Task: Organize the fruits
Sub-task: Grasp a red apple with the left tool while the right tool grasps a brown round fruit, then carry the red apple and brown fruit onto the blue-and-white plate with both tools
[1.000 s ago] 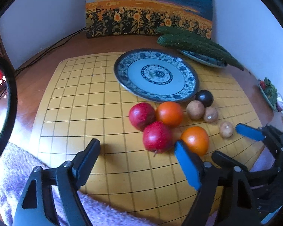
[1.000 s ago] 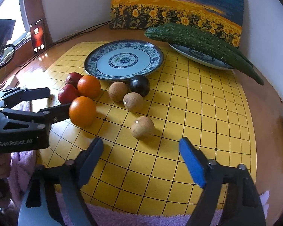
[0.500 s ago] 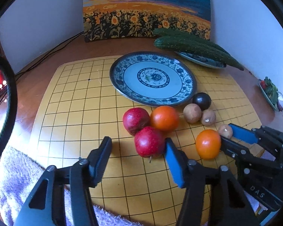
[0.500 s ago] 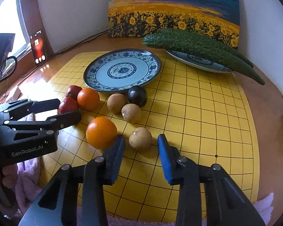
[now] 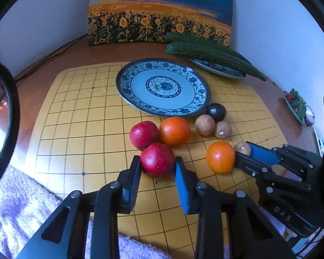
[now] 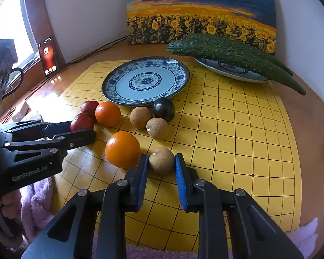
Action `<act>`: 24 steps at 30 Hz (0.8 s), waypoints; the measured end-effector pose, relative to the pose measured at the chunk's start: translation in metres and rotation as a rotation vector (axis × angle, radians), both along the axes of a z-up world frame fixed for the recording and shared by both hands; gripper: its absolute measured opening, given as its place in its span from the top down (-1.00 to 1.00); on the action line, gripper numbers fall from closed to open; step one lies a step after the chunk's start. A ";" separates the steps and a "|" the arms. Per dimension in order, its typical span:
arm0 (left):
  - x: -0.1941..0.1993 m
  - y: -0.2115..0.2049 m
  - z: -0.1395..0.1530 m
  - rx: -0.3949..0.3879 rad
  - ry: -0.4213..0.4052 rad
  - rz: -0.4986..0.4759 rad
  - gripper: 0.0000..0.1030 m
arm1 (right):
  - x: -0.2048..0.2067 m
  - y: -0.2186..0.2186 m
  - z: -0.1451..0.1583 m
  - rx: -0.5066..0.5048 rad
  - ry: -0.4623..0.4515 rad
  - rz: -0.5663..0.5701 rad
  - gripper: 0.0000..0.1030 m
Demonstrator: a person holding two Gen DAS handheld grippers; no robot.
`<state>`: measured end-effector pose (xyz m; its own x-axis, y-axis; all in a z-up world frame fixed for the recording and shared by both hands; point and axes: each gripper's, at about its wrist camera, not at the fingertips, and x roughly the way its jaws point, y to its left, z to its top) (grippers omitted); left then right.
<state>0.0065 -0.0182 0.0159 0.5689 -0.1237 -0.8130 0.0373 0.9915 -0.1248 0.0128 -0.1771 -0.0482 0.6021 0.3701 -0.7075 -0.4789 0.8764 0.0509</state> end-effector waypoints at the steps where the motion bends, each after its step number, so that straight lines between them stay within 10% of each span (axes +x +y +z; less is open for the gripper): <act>1: -0.002 0.000 0.002 0.005 -0.004 0.000 0.38 | -0.001 0.000 0.001 0.001 -0.003 0.001 0.50; 24: 0.024 0.010 0.048 0.010 -0.056 -0.015 0.38 | 0.010 0.018 0.046 0.023 -0.031 0.028 0.50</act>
